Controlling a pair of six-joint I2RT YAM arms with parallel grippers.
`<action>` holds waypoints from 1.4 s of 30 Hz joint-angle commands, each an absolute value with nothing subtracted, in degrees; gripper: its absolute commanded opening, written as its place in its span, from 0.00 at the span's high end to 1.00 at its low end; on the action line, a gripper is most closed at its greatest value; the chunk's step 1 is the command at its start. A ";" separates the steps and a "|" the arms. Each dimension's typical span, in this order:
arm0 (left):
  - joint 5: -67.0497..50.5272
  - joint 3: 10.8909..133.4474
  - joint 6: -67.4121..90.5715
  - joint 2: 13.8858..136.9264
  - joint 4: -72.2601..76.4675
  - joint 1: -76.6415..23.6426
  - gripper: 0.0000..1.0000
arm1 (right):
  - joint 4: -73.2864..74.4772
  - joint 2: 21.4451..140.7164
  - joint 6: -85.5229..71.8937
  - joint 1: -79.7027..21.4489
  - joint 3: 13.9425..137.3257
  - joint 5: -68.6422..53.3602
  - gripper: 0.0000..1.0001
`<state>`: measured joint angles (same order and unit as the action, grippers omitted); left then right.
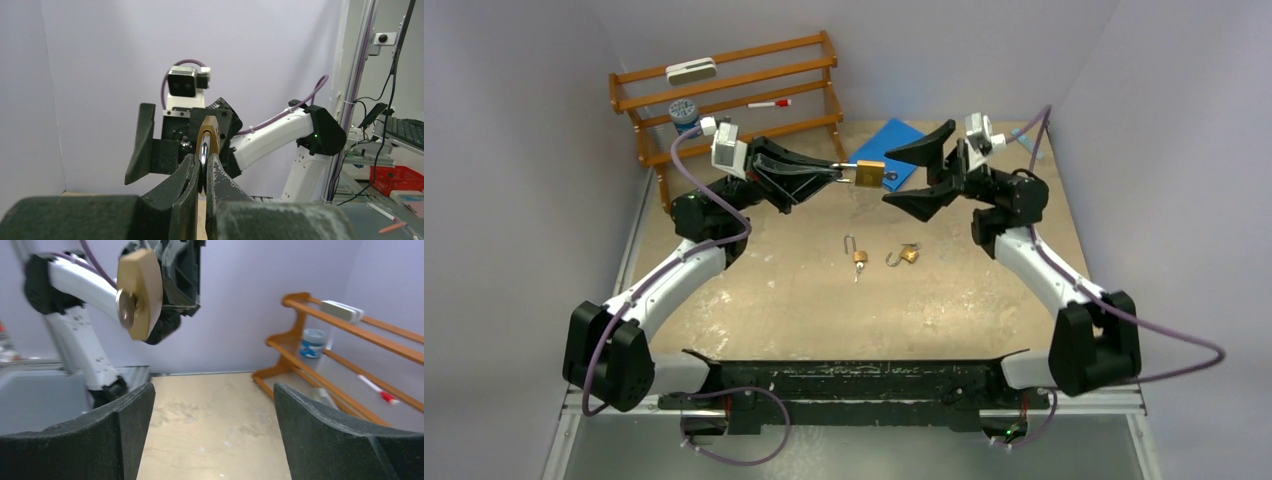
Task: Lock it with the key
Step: Pick up the lock from the center of the board.
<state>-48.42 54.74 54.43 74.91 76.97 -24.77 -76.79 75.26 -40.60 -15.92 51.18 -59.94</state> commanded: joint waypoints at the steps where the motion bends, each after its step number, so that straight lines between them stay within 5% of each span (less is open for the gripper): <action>1: -45.99 56.39 51.28 71.82 76.67 -24.79 1.00 | -100.68 80.92 -64.31 -15.80 60.04 -67.98 0.13; 8: -44.27 57.08 45.06 71.37 69.40 -24.79 1.00 | -96.05 77.99 -61.71 -16.22 56.75 -64.04 0.16; 16: -44.04 56.97 49.21 73.83 74.04 -24.87 1.00 | -64.39 69.90 -37.52 -18.66 57.09 -58.22 0.21; 42: -44.60 56.56 53.35 78.68 78.89 -25.49 1.00 | -68.23 75.42 -40.16 -20.83 61.29 -59.29 0.37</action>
<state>-47.09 54.76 51.88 79.31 72.49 -25.21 -66.26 76.42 -40.86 -20.58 58.19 -59.51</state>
